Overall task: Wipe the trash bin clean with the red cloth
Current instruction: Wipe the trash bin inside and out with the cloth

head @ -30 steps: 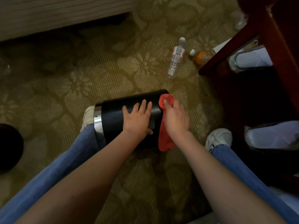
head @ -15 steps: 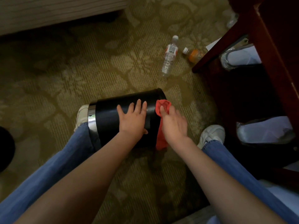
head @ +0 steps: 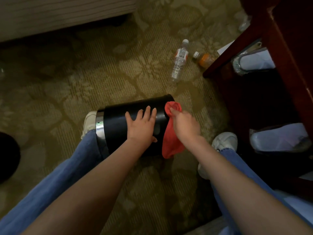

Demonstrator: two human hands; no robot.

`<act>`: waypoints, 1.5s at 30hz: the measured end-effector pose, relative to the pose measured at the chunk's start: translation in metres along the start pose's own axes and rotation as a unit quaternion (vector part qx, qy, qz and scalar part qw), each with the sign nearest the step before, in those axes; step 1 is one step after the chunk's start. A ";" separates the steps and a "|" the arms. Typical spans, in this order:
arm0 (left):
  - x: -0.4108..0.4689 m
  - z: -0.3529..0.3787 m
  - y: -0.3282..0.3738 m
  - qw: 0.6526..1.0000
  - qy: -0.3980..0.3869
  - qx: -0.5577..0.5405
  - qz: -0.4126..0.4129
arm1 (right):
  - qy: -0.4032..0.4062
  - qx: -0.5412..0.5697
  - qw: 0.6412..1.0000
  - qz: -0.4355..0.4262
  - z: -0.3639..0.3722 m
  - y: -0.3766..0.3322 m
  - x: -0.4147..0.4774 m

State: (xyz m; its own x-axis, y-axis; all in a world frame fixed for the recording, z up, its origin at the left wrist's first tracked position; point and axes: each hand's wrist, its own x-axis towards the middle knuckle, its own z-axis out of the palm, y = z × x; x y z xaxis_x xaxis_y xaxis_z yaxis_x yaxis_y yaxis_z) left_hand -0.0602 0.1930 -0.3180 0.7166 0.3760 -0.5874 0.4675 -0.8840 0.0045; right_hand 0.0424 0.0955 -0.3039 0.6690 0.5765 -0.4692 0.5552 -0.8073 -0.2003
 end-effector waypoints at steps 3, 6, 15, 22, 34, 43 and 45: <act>0.002 -0.002 -0.003 1.000 0.000 -0.005 0.002 | 0.097 0.100 0.990 0.002 -0.040 -0.001 0.004; 0.002 -0.004 -0.002 1.000 -0.003 -0.005 0.007 | 0.192 0.189 0.963 0.015 -0.089 -0.006 0.010; 0.006 -0.003 -0.006 1.000 0.006 -0.010 0.012 | 0.194 0.233 0.953 -0.023 -0.094 -0.020 0.004; 0.006 -0.004 -0.006 1.000 0.002 -0.012 0.015 | 0.016 0.287 0.954 0.082 0.001 0.006 -0.026; 0.004 -0.004 -0.006 1.000 0.011 -0.008 0.013 | 0.109 -0.080 0.981 -0.138 -0.003 0.002 -0.015; 0.004 -0.003 -0.005 1.000 0.007 -0.003 0.009 | 0.042 -0.150 0.982 -0.102 0.024 0.004 -0.025; 0.004 -0.002 -0.005 1.000 0.010 -0.009 0.007 | 0.059 -0.148 0.983 -0.091 0.032 0.007 -0.037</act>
State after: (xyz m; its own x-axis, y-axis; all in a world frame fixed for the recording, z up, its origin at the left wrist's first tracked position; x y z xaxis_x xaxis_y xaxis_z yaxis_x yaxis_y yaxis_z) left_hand -0.0586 0.1998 -0.3185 0.7339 0.3685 -0.5706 0.4660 -0.8843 0.0282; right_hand 0.0051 0.0645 -0.3153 0.5887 0.7324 -0.3420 0.7784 -0.6278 -0.0045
